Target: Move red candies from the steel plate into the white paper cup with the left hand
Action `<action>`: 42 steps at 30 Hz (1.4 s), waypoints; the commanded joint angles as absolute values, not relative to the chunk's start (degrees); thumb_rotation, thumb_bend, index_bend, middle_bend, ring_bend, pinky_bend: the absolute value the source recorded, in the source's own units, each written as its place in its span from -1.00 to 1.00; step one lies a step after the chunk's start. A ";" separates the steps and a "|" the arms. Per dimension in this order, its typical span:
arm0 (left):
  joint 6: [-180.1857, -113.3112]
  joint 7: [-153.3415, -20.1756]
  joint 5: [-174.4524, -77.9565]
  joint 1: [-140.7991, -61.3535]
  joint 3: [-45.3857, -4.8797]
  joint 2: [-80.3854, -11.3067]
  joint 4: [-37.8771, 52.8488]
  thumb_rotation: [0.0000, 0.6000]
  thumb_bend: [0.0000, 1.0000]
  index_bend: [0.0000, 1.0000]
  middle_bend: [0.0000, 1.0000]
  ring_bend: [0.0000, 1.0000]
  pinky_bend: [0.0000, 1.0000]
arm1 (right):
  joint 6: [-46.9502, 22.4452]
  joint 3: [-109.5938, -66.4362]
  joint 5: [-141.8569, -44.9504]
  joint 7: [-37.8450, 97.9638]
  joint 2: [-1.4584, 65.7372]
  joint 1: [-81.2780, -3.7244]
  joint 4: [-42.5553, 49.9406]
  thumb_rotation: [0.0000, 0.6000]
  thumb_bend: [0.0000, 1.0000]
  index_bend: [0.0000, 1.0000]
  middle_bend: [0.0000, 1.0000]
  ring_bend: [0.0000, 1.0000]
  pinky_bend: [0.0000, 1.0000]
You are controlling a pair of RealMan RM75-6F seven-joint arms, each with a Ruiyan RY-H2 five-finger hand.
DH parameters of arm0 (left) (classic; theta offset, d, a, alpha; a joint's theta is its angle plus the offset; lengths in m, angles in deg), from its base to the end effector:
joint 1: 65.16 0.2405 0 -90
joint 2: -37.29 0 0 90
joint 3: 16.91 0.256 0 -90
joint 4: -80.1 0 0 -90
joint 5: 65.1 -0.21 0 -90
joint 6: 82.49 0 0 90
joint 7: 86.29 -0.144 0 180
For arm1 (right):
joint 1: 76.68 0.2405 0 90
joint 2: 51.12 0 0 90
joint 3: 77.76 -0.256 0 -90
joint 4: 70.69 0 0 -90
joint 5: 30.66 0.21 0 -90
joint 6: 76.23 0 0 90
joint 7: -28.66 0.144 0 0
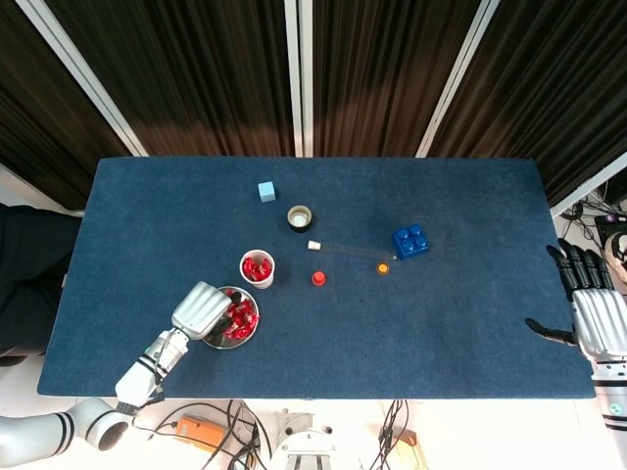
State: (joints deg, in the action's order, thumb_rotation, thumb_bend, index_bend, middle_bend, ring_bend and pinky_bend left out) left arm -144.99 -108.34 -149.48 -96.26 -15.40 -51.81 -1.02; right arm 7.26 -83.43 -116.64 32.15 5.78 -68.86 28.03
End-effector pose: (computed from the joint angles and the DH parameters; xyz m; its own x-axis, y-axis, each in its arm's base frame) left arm -0.2080 0.2656 -0.0291 0.6486 0.1723 0.7414 0.6956 -0.5296 -0.4854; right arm -0.2835 -0.2048 0.1910 0.3485 0.0355 0.9366 -0.9339 -0.0721 0.3502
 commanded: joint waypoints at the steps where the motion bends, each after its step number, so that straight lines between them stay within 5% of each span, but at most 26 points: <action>1: -144.22 -109.58 -148.97 -96.32 -15.41 -52.31 -0.20 1.00 -0.53 -0.12 0.93 0.79 0.51 | 7.08 -83.41 -116.60 32.11 5.84 -68.78 28.02 1.00 -0.80 -1.00 -1.00 -1.00 -1.00; 13: -144.12 -103.94 -148.85 -96.05 -16.21 -52.69 0.23 1.00 -0.18 0.26 0.93 0.80 0.51 | 7.07 -83.50 -116.43 32.12 5.71 -68.82 28.08 1.00 -0.80 -1.00 -1.00 -1.00 -1.00; 24: -149.34 -98.13 -149.13 -97.21 -23.22 -46.37 -9.10 1.00 -0.16 0.27 0.93 0.80 0.50 | 7.11 -83.63 -116.58 32.60 5.90 -68.70 27.65 1.00 -0.81 -1.00 -1.00 -1.00 -1.00; 38: -139.28 -99.88 -137.82 -105.09 -29.83 -49.96 -6.30 1.00 -0.19 0.27 0.93 0.79 0.51 | 6.70 -83.53 -116.07 33.69 6.30 -68.78 26.44 1.00 -0.80 -1.00 -1.00 -1.00 -1.00; 42: -139.05 -101.30 -135.93 -105.55 -29.78 -50.81 -5.34 1.00 -0.35 0.13 0.93 0.79 0.51 | 6.53 -83.58 -116.02 33.82 6.35 -68.67 26.17 1.00 -0.80 -1.00 -1.00 -1.00 -1.00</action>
